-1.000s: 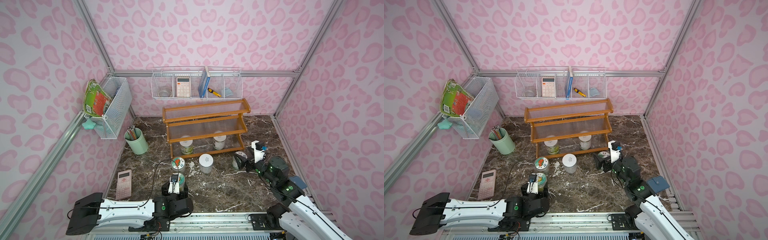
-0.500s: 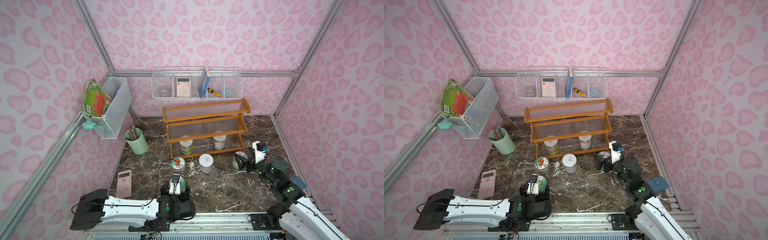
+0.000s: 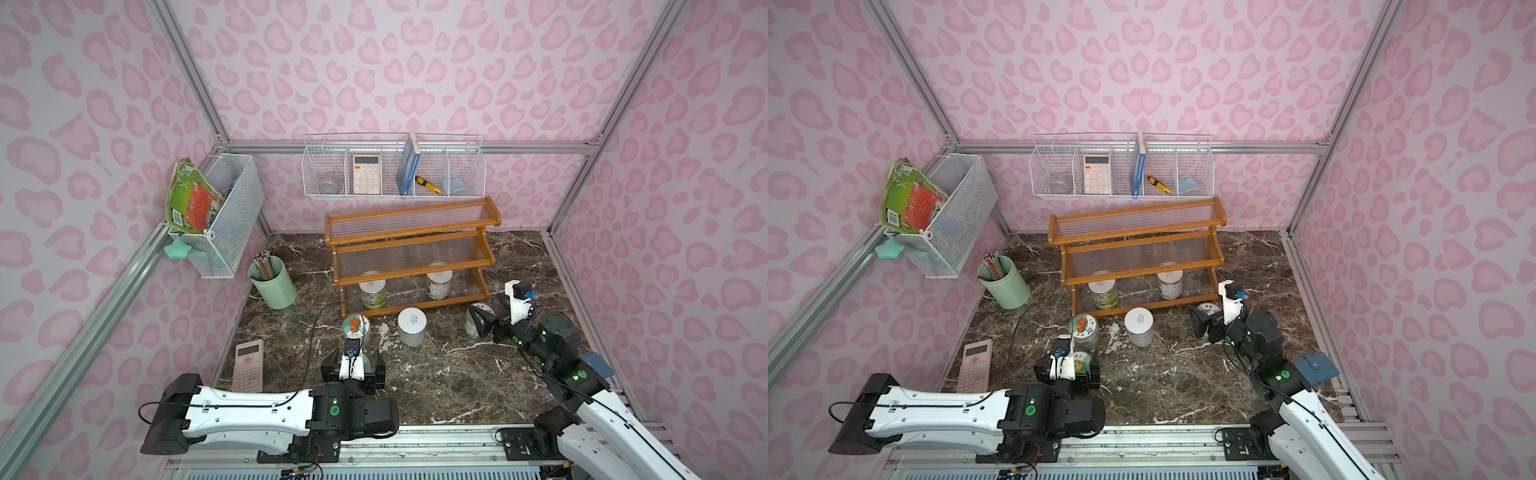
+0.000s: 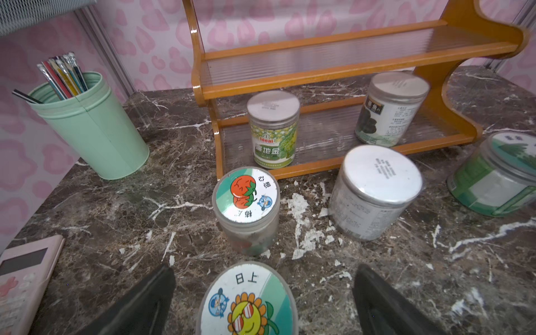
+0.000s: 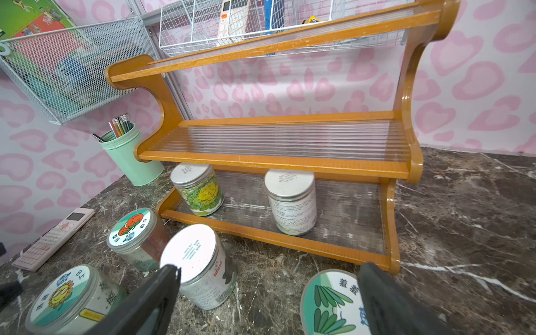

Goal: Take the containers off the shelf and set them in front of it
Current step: 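Place the container at the center of the board, then pick up a container from the shelf.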

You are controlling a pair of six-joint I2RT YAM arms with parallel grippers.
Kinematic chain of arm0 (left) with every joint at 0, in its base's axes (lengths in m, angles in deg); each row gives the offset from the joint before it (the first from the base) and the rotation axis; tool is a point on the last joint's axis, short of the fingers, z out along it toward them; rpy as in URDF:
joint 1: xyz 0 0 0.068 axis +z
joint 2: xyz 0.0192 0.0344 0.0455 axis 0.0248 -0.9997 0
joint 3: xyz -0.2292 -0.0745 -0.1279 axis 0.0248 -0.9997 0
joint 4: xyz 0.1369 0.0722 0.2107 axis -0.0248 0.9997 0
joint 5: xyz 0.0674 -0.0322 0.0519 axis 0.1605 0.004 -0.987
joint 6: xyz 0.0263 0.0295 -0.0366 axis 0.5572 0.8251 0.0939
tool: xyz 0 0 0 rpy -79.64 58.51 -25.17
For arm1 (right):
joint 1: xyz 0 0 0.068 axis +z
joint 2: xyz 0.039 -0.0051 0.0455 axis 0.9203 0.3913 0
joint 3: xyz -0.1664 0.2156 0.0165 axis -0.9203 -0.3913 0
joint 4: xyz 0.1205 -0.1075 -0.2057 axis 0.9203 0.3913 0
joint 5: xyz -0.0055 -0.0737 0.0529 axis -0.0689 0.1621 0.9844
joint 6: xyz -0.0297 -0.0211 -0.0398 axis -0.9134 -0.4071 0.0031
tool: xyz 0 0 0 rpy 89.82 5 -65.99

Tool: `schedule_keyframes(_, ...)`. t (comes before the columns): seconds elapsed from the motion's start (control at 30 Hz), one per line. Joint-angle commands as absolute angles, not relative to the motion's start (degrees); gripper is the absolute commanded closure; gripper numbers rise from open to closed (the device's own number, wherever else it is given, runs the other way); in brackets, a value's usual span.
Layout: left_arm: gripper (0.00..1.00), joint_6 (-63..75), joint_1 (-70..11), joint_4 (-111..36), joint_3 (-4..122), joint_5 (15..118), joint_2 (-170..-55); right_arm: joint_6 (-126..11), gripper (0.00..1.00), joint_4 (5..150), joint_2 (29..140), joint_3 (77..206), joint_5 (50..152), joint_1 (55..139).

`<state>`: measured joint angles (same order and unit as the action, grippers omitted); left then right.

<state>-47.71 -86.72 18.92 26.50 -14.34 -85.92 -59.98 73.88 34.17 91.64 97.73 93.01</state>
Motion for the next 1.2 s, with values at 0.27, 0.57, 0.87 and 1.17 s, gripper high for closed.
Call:
schedule_keyframes(0.27,0.01,-3.26,-69.16,-4.50,26.50,4.32,-70.87,-56.72,0.01,68.51,35.08,89.17,100.24,92.43)
schedule_keyframes(0.57,0.01,2.64,-54.15,-9.28,32.36,16.33,-84.10,-56.07,0.01,66.93,35.69,88.70,100.60,92.15)
schedule_keyframes(0.87,0.01,2.57,-45.07,-12.21,38.77,26.64,-95.89,-56.78,0.01,67.30,34.99,88.54,101.10,90.84)
schedule_keyframes(1.17,0.01,0.44,-42.32,-15.54,42.34,26.35,-106.56,-56.62,0.01,66.37,36.12,88.67,102.79,89.75)
